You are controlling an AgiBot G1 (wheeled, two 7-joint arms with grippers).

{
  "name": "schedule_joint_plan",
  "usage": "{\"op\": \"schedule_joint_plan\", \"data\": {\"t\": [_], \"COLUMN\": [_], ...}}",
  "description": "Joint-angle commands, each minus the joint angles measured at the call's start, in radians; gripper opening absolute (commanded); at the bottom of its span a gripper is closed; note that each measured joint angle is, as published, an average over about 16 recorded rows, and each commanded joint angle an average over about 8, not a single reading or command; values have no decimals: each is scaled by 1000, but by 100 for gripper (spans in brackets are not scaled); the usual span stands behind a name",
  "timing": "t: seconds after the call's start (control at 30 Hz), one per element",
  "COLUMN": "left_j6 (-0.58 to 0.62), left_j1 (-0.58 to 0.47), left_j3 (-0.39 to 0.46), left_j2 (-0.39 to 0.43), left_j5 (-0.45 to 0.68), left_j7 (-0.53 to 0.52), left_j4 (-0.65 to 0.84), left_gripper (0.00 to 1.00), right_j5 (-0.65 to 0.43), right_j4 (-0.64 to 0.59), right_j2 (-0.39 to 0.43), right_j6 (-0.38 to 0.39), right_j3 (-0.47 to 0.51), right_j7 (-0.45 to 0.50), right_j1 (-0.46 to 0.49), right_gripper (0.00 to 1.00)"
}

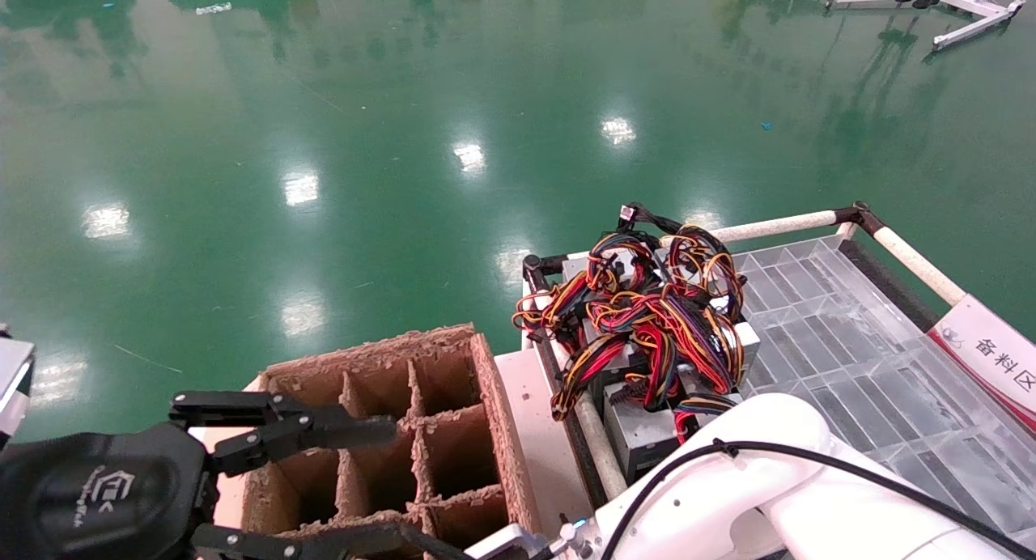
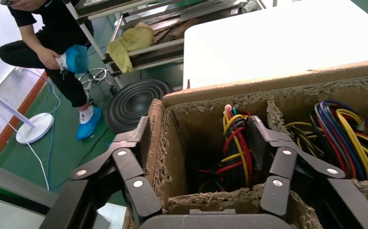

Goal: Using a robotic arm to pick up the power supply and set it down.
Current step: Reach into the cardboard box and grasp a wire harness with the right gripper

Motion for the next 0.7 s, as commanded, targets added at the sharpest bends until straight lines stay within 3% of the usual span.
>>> {"op": "schedule_joint_plan", "data": {"t": [0.03,0.7], "left_j6": [0,0], "left_j1": [0,0], "left_j3": [0,0], "left_j2": [0,0], "left_j5": [0,0], "left_j7": [0,0], "left_j4": [0,0], "left_gripper": [100,100], "right_j5": [11,111], "right_j4": [1,-43], "right_j2": [0,1], "right_j6": [6,64], "right_j3": [-17,-134], "right_j7": [0,-37], "right_j1": [2,22], "right_gripper": [0,0]}}
